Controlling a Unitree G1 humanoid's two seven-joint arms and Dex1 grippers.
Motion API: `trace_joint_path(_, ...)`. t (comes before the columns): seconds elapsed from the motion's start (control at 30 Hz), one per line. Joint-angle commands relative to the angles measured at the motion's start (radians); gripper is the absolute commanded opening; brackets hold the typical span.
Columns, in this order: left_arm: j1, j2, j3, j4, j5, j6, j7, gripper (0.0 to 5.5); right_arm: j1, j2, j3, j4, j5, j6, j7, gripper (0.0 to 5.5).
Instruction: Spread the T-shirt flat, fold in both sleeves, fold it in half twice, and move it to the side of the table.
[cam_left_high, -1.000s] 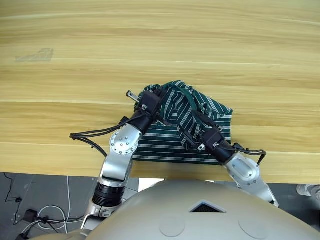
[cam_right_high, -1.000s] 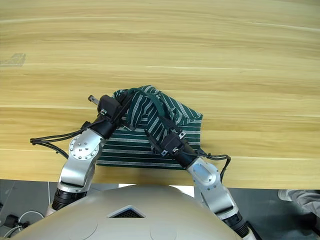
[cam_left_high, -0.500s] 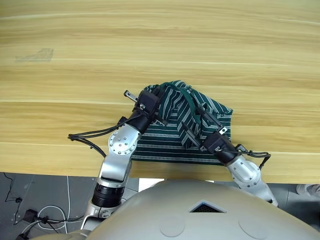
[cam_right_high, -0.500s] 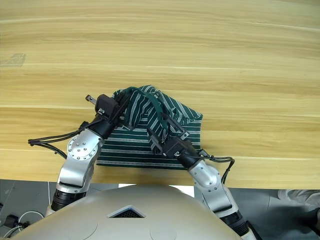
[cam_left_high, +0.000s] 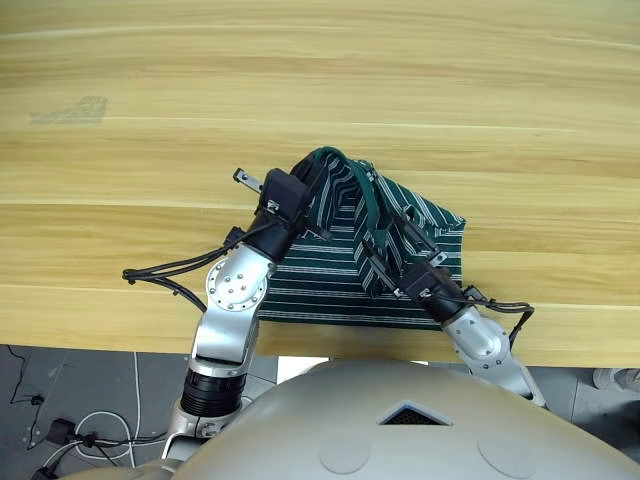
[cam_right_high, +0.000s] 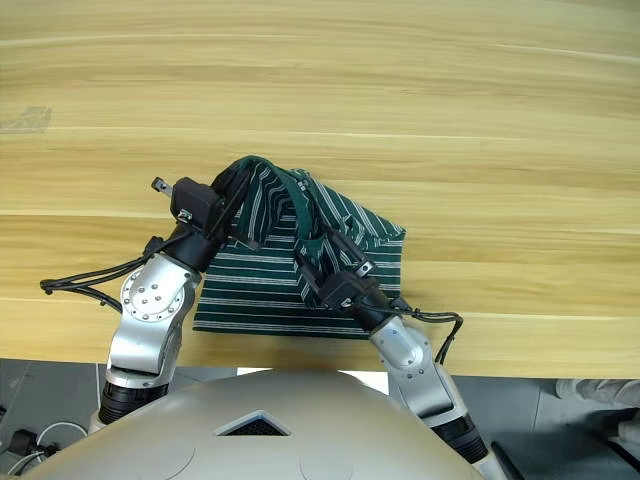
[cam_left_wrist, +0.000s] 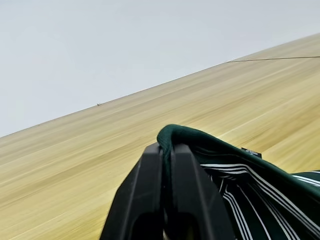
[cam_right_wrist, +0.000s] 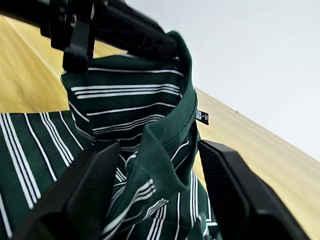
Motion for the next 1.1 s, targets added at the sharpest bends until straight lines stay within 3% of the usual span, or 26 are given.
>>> trace_joint_path(0.03, -0.007, 0.006, 0.003, -0.015, 0.002, -0.007, 0.0, 0.01, -0.003, 0.001, -0.004, 0.031, -0.021, -0.01, -0.017, 2.86)
trace_joint_path(0.3, 0.002, 0.01, 0.014, -0.026, 0.007, -0.016, 0.008, 0.01, -0.012, 0.005, -0.02, 0.125, -0.028, -0.023, -0.045, 2.86)
trace_joint_path(0.87, 0.0, 0.024, 0.009, 0.017, 0.047, -0.027, 0.018, 0.01, -0.033, 0.025, -0.013, 0.158, -0.042, -0.033, -0.056, 0.02)
trace_joint_path(1.1, -0.031, 0.048, 0.021, 0.056, 0.082, -0.034, 0.02, 0.01, -0.093, 0.022, -0.034, 0.151, -0.041, -0.03, -0.049, 0.02)
